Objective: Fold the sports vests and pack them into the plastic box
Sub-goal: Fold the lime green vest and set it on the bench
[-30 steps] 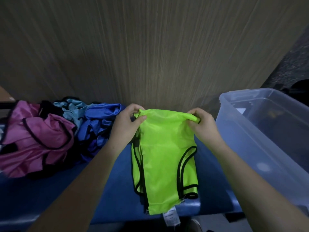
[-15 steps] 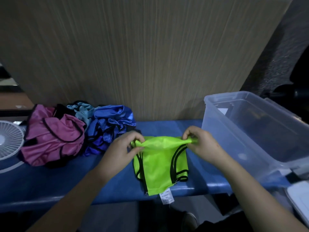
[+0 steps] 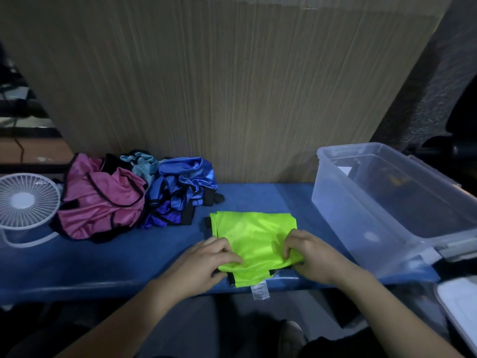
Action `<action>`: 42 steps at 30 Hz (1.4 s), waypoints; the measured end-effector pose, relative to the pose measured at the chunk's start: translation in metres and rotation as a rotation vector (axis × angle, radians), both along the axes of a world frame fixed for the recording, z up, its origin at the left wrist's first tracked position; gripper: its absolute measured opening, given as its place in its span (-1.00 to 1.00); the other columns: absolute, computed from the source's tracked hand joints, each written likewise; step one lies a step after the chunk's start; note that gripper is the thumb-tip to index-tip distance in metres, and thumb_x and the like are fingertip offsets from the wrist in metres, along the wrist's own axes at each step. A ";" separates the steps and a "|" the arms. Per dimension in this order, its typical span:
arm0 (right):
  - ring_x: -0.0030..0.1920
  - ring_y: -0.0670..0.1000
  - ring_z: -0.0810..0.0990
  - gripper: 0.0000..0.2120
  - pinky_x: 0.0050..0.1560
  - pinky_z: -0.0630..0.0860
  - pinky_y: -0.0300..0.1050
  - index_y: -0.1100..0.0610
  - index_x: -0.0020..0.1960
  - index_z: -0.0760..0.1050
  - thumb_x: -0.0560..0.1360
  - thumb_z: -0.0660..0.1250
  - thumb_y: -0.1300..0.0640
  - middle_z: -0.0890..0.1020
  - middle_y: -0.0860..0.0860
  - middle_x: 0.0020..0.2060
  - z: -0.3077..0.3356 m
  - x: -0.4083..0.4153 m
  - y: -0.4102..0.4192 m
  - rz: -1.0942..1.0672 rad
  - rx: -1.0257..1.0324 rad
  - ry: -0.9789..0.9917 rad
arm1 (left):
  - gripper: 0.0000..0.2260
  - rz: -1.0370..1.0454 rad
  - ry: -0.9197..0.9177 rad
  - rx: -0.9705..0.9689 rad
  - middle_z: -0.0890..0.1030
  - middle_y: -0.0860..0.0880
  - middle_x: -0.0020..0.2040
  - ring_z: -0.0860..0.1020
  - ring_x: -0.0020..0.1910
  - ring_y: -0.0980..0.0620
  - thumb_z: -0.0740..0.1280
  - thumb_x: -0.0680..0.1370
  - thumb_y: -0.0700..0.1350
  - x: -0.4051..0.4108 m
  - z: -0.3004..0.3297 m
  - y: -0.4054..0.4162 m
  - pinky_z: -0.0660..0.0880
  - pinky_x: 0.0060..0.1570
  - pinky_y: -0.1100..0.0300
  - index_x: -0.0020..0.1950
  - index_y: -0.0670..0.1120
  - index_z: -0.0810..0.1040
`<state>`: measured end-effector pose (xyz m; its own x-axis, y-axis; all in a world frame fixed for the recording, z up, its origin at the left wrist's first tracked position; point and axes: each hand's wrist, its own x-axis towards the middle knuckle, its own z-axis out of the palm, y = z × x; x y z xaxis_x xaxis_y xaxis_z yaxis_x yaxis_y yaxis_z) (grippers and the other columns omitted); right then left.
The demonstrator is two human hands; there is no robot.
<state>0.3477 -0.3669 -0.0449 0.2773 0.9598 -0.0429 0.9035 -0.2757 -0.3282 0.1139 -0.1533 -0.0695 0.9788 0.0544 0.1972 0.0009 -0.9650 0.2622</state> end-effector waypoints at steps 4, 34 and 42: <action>0.13 -0.05 0.47 -0.71 0.21 0.42 -0.10 -0.10 0.06 0.54 0.35 0.31 -0.10 0.49 -0.15 0.02 0.004 -0.002 -0.004 0.006 -0.029 0.076 | -0.60 0.032 -0.046 -0.045 0.42 0.24 0.07 0.40 0.11 0.24 0.22 0.54 0.38 -0.004 0.008 -0.005 0.41 0.15 0.19 0.31 0.29 0.52; 0.56 0.01 -0.40 -0.06 0.55 -0.35 0.03 -0.08 0.63 -0.19 0.38 -0.49 -0.54 -0.28 -0.02 0.59 -0.048 -0.009 0.045 -0.153 -0.032 -0.229 | 0.03 0.473 0.225 0.005 -0.35 -0.05 0.61 -0.30 0.60 0.00 -0.36 0.32 0.60 0.044 -0.028 0.006 -0.17 0.59 -0.02 0.61 -0.02 -0.36; 0.60 -0.06 -0.02 0.00 0.57 -0.15 -0.04 -0.14 0.57 0.15 0.31 -0.27 -0.65 0.15 -0.11 0.58 -0.027 0.002 0.047 -0.223 0.092 0.061 | 0.07 0.483 0.153 -0.107 -0.08 0.03 0.66 -0.13 0.63 0.04 -0.33 0.27 0.65 0.044 -0.013 0.014 -0.13 0.59 0.01 0.65 0.07 -0.10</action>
